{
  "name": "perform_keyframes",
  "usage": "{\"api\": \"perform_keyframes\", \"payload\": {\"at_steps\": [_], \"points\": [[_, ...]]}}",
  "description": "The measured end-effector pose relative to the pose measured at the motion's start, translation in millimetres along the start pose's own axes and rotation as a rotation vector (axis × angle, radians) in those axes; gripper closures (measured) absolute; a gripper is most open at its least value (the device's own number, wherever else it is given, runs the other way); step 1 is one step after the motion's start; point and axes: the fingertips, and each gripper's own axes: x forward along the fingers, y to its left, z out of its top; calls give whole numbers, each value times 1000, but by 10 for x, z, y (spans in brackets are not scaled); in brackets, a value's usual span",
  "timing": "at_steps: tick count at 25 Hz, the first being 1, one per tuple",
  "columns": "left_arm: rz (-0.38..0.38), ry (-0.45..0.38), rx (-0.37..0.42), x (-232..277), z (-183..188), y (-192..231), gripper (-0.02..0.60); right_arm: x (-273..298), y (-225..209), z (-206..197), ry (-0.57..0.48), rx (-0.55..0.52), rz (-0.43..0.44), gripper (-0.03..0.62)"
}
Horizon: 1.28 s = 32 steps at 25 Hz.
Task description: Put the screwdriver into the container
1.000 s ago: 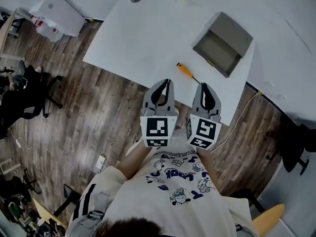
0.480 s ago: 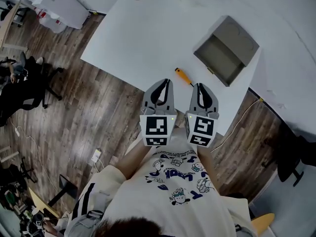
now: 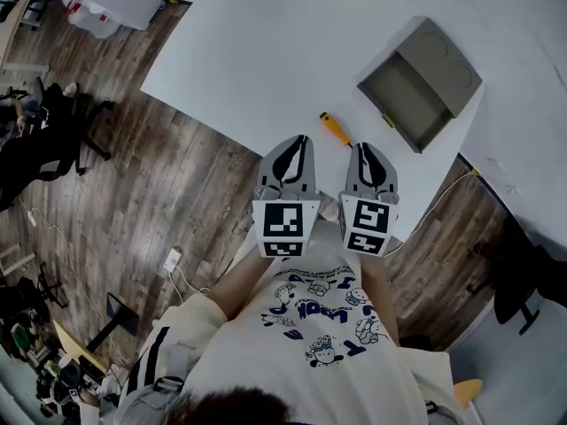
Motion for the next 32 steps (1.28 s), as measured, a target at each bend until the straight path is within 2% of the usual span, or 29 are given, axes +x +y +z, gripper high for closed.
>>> {"api": "perform_keyframes", "payload": {"at_steps": [8,13,24,32], "points": [[-18,74,-8,159,-227,41,558,191,-49,-163,56,-14,12,550],[-28,122,-19,290,-366,81,558,329,-59,-318,112,-9,18,517],[-45,206,-45,471,-585,197,558,605,25,-436,212,-57,91,488],[-52,261,-70,583,-771,260,558,734,87,-665,298,-66,133,473]]}}
